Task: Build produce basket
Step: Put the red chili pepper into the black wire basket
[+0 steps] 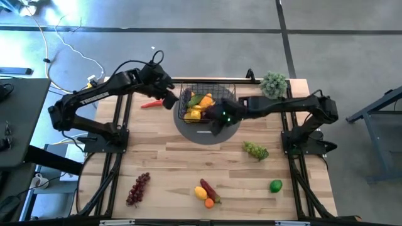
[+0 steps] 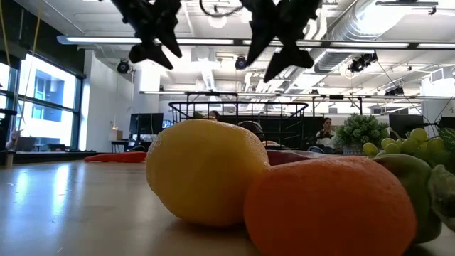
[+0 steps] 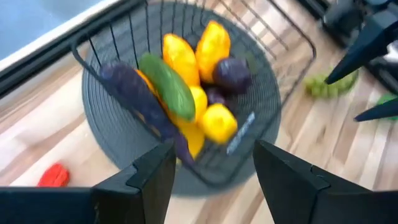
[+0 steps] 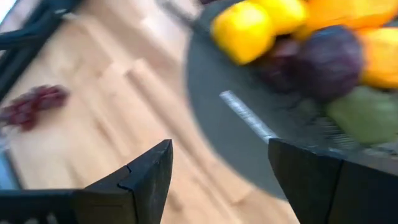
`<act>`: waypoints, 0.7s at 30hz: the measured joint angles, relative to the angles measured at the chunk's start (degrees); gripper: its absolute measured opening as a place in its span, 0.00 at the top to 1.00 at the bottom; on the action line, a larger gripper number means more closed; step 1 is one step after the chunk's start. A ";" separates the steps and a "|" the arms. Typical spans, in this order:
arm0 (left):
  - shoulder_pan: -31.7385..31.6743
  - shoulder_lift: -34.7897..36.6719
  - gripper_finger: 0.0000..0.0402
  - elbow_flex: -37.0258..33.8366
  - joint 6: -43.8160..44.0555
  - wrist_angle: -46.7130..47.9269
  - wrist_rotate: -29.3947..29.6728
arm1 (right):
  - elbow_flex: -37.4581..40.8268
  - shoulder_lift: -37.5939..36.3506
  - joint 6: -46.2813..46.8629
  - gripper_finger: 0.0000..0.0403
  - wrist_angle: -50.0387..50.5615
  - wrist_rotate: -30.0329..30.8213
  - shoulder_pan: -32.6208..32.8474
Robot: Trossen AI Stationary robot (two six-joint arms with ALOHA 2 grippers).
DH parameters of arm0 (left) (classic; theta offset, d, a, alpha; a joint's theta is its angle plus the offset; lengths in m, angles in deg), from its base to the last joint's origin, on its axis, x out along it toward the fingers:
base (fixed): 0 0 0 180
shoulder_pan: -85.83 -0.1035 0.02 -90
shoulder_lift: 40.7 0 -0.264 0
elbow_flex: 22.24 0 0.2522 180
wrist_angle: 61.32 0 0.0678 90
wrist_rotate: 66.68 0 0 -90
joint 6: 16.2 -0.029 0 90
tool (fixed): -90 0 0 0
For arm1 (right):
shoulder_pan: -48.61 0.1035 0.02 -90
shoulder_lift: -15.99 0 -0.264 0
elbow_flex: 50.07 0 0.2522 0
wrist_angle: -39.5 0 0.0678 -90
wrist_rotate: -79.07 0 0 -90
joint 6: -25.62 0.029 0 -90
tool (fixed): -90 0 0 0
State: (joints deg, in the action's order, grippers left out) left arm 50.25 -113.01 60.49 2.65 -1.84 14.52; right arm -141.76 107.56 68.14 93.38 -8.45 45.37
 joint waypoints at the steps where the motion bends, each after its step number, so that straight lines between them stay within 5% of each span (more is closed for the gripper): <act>1: 0.42 0.57 0.50 0.00 -0.61 1.09 0.04 | 0.00 0.00 0.77 0.39 -0.66 0.01 1.32; 21: 9.34 4.13 0.50 0.00 -4.52 6.34 0.50 | 0.00 0.00 18.91 0.39 -1.95 1.24 22.44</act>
State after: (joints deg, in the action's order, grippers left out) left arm 59.60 -108.89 60.49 -1.88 4.51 15.02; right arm -141.76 107.56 87.05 91.43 -7.21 67.81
